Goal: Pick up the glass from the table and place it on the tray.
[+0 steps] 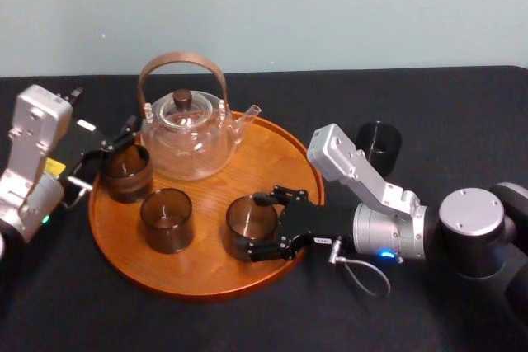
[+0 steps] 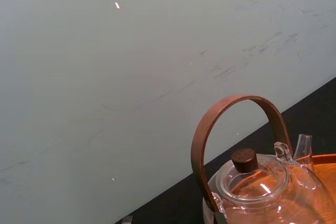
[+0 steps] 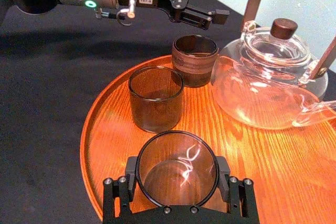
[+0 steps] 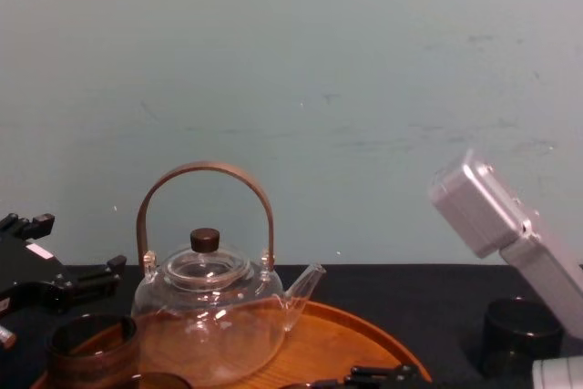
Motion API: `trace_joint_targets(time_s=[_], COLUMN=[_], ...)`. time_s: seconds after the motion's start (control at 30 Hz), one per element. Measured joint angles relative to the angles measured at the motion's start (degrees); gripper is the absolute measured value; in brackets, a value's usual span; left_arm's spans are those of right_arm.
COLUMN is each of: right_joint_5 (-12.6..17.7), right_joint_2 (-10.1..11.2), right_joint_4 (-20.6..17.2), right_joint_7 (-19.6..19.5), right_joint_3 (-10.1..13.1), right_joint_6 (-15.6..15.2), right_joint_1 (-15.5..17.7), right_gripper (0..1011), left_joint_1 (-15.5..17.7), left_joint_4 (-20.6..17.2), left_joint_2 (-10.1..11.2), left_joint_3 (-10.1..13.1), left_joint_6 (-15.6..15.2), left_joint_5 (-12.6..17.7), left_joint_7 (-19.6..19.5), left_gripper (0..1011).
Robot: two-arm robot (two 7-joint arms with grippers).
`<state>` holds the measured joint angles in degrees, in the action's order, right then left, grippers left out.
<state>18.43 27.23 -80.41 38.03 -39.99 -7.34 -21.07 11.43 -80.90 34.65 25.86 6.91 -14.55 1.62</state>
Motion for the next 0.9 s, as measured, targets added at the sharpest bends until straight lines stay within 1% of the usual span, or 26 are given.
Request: trace_joint_targets(time_s=[0.1, 0.43, 0.57, 0.6, 0.9], right_joint_5=[-0.5, -0.4, -0.4, -0.4, -0.3], right_joint_2=[0.0, 0.0, 0.0, 0.0, 0.0], right_joint_4=[0.0, -0.1, -0.1, -0.1, -0.1], right_joint_7=[-0.5, -0.5, -0.4, -0.4, -0.3], right_joint_3=[0.0, 0.0, 0.0, 0.1, 0.1], right_joint_6=[-0.1, -0.2, -0.2, -0.2, -0.2], right_joint_1=[0.1, 0.1, 0.1, 0.1, 0.1], right_gripper=[904, 905, 967, 996, 1002], left_joint_1=[0.0, 0.0, 0.0, 0.0, 0.0], left_joint_4=[0.0, 0.0, 0.0, 0.0, 0.0], left_joint_2=[0.0, 0.0, 0.0, 0.0, 0.0], left_joint_3=[0.0, 0.0, 0.0, 0.0, 0.0], left_joint_6=[0.0, 0.0, 0.0, 0.0, 0.0], left_joint_5=[0.0, 0.0, 0.0, 0.0, 0.0], left_joint_7=[0.0, 0.0, 0.0, 0.0, 0.0], left_gripper=[1001, 1001, 1001, 1001, 1001])
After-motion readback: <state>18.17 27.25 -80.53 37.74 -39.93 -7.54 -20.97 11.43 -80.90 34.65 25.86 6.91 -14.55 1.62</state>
